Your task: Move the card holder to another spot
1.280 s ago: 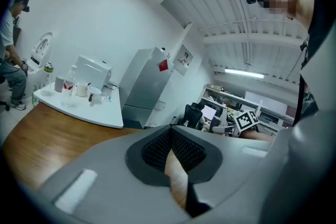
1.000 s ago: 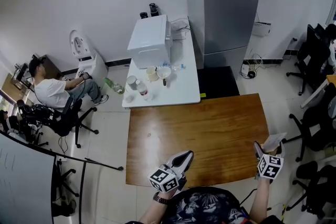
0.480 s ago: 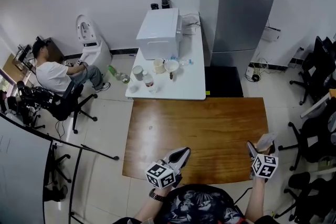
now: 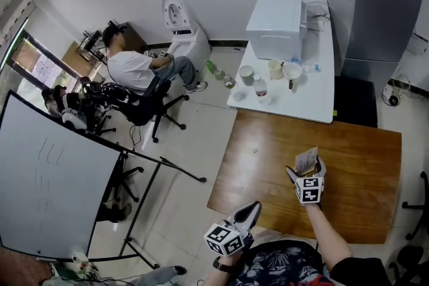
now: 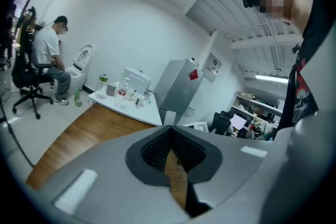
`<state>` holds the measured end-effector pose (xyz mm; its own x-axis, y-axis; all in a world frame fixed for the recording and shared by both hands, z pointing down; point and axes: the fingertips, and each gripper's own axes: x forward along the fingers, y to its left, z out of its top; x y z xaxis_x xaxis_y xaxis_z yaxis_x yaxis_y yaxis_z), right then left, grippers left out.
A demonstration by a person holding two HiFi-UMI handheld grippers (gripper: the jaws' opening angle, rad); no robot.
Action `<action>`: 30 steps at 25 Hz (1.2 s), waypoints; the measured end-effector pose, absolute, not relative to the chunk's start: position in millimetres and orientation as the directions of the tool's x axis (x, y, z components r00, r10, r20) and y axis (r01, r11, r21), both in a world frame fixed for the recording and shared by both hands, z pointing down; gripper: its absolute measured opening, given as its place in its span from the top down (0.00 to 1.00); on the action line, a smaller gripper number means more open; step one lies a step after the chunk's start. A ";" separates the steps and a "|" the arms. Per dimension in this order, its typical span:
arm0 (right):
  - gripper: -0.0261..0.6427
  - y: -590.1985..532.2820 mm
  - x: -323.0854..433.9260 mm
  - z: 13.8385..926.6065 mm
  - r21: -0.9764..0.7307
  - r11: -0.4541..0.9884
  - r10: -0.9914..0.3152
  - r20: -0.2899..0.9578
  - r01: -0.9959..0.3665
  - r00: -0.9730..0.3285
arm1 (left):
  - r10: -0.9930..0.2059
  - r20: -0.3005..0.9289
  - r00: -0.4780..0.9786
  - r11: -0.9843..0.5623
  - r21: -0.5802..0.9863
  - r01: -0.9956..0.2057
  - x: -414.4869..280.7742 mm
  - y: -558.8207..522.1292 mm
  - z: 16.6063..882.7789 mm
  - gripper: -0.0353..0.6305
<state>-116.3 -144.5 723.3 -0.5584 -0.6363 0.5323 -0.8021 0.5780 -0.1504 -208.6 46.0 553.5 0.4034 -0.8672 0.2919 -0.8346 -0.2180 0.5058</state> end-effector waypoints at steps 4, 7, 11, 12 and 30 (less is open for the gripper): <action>0.12 -164.6 -203.6 803.0 -0.095 0.678 -0.533 0.619 -0.728 -0.577 | -0.903 0.335 0.267 -0.067 0.506 -0.860 -241.0 80.2 556.7 0.95; 0.12 -172.8 -230.8 846.8 -0.039 0.684 -0.518 0.677 -0.728 -0.523 | -0.908 0.372 0.191 0.020 0.496 -0.868 -260.6 102.9 567.0 0.95; 0.11 -170.2 -242.0 870.8 -0.008 0.683 -0.514 0.704 -0.730 -0.490 | -0.916 0.377 0.136 0.087 0.519 -0.850 -278.6 110.6 580.6 0.95; 0.11 -166.6 -242.4 872.3 -0.032 0.688 -0.495 0.709 -0.725 -0.502 | -0.920 0.368 0.138 0.086 0.532 -0.842 -279.7 107.2 581.5 0.95; 0.95 -27.2 182.1 686.3 -0.312 0.177 -0.835 0.455 -0.933 -0.310 | -0.715 0.227 0.661 -0.447 0.578 -0.682 -126.6 -26.5 595.0 0.95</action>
